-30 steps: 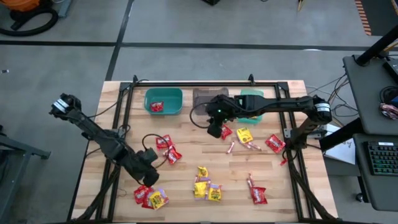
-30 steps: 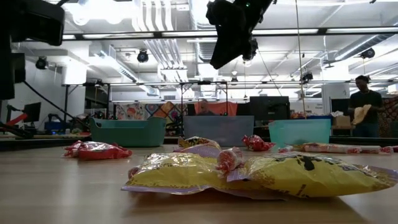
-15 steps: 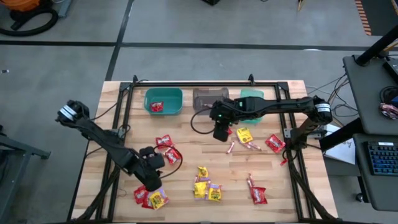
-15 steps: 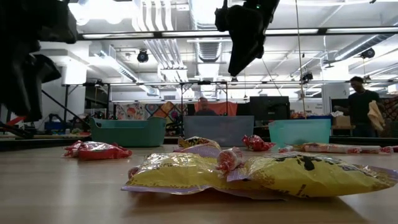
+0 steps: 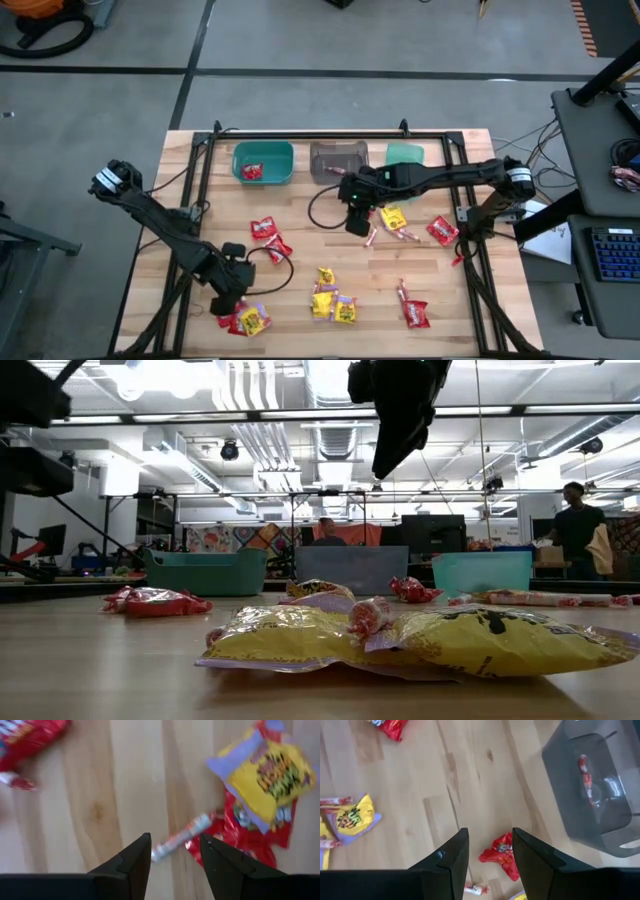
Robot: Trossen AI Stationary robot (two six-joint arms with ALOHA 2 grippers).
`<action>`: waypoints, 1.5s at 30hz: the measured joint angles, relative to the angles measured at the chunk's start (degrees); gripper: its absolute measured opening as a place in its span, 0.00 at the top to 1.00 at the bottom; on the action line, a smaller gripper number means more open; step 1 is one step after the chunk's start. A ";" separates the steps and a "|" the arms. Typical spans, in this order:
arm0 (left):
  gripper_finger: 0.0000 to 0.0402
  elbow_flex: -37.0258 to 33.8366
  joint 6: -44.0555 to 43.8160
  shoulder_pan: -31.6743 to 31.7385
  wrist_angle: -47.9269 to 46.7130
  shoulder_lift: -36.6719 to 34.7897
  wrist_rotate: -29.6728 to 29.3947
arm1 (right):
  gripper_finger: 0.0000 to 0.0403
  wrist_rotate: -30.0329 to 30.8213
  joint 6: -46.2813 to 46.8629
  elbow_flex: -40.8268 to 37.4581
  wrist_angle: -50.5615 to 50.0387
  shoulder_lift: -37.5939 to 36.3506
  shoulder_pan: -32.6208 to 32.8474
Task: Sort candy
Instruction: Put the white candy into the black bin
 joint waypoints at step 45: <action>0.96 -2.95 7.75 -2.32 4.26 8.22 -2.31 | 0.63 0.07 3.20 -5.94 1.21 0.00 1.50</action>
